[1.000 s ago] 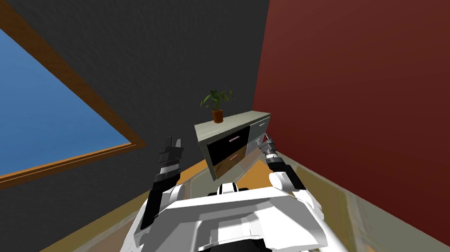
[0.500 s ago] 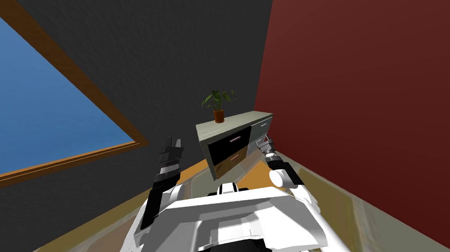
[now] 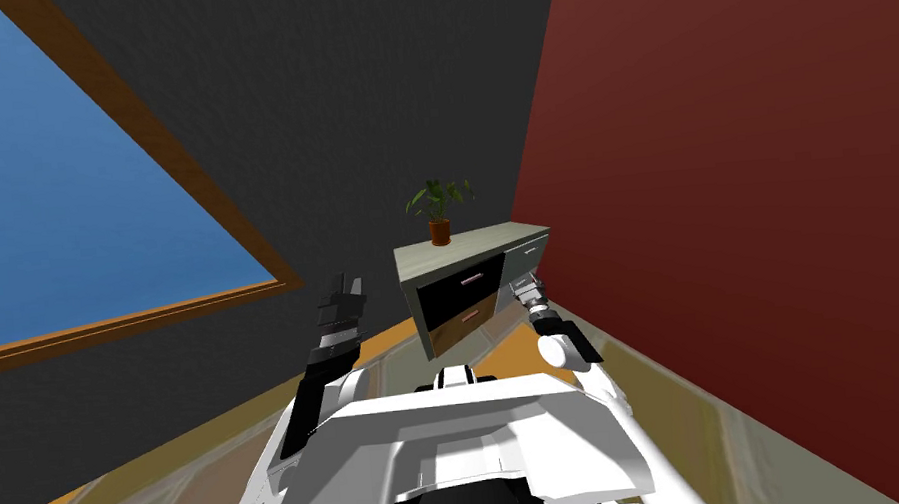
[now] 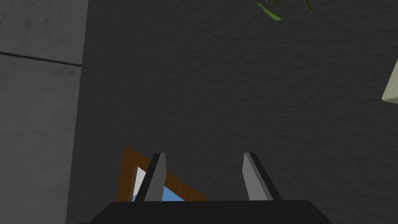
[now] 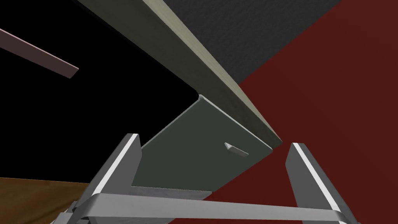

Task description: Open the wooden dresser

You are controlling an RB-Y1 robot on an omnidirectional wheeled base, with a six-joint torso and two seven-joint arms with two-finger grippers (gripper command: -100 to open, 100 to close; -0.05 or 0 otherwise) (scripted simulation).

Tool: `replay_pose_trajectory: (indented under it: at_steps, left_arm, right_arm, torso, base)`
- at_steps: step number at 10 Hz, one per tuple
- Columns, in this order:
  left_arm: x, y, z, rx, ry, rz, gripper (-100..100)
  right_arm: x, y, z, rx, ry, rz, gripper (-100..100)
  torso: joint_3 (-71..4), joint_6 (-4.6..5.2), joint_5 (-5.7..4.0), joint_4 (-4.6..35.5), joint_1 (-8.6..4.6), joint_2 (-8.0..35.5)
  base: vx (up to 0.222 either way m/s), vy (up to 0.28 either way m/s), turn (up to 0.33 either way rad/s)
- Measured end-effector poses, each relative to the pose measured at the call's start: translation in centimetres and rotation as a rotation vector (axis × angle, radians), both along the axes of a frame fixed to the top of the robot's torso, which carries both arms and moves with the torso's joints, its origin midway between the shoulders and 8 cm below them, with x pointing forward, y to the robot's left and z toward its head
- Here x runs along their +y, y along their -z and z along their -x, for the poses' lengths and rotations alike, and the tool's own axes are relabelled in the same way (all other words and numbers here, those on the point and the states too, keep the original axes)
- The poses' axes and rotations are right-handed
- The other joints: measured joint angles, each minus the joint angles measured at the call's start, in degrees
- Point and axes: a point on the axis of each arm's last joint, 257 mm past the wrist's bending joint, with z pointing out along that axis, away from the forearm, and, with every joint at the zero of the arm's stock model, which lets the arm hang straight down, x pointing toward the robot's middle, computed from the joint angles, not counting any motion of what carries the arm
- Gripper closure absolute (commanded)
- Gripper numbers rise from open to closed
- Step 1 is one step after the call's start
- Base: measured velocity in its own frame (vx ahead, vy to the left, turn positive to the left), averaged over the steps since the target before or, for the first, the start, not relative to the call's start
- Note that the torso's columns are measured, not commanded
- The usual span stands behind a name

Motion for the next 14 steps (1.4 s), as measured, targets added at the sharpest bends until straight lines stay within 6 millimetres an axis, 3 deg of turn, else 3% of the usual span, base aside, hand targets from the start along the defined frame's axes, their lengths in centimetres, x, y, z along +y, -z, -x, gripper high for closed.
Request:
replay_pose_trajectory:
  at_steps: [5, 14]
  left_arm:
    - [0.0, 0.0, 0.0, 0.000, 0.000, 0.000, 0]
    - [0.0, 0.0, 0.0, 0.000, 0.000, 0.000, 0]
  right_arm:
    - [-0.9, 2.9, -1.5, 0.051, -0.029, -0.226, -100]
    - [-0.5, 7.6, -3.8, 0.120, -0.076, -0.645, -100]
  torso:
    - [0.00, -0.02, 0.00, 0.00, 0.00, -0.01]
    - [0.00, 0.00, 0.00, 0.00, -0.01, 0.01]
  base:
    - [0.006, -0.010, 0.048]
    - [0.006, -0.010, 0.051]
